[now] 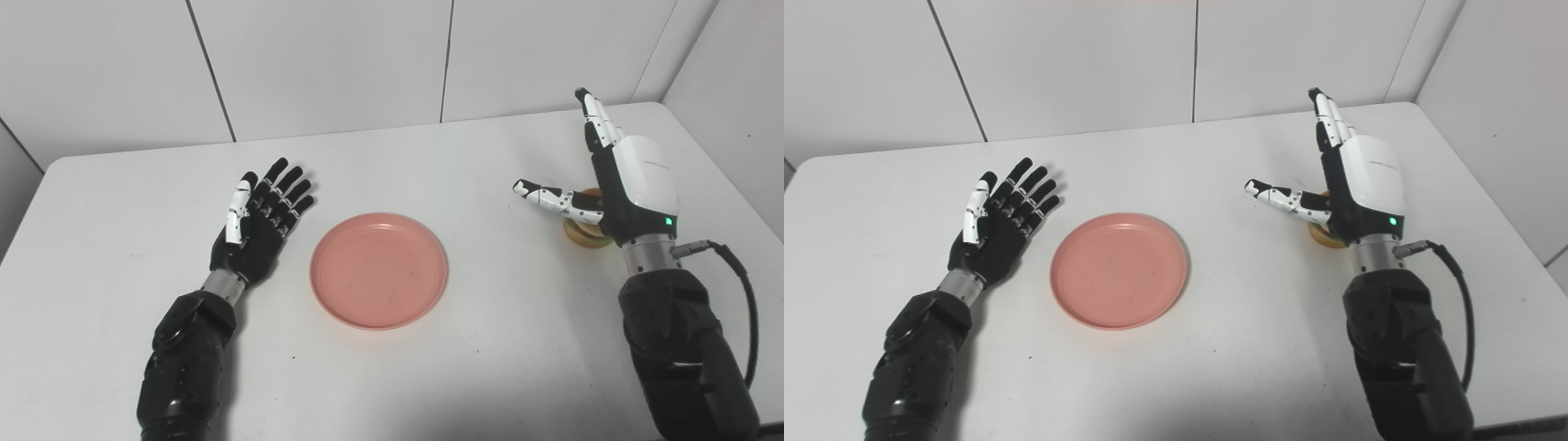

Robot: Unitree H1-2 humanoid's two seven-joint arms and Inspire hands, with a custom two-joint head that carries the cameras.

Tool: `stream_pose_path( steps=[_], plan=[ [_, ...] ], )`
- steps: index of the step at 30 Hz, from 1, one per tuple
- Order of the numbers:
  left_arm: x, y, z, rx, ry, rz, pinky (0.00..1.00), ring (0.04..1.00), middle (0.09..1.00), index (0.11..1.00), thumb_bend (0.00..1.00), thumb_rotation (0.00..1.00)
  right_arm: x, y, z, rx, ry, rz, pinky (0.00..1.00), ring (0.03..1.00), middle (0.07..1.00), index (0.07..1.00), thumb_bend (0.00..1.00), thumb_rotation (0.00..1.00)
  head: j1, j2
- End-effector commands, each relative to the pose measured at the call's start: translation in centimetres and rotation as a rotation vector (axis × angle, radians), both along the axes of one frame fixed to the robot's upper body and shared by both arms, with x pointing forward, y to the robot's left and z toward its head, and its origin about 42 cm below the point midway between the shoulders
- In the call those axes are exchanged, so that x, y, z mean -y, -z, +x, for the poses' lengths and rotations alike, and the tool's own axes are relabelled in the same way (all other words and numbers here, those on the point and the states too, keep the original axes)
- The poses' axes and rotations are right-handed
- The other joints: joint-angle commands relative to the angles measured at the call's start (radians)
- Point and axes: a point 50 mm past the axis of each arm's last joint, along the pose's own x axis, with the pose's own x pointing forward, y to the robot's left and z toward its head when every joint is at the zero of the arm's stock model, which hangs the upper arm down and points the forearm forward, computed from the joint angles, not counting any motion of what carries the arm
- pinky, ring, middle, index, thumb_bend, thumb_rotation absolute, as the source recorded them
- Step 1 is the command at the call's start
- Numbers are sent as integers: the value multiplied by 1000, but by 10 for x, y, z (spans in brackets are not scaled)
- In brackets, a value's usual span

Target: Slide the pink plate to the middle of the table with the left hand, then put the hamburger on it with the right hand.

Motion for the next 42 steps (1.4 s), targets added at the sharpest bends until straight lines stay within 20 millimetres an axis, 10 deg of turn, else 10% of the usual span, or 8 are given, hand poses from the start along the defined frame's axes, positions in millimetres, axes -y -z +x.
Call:
stream_pose_path(
  steps=[1,42],
  plan=[
    [-16,44,-17,-169,-34,38,935,924,936,936,358,1000,11,-22,6,74,60,-32,830,941,971,1000,924,780,-11,-1],
    [-36,45,-9,-205,-15,0,932,922,942,943,371,1000,44,37,31,-165,304,-9,920,956,974,1000,1000,809,-95,43]
  ],
)
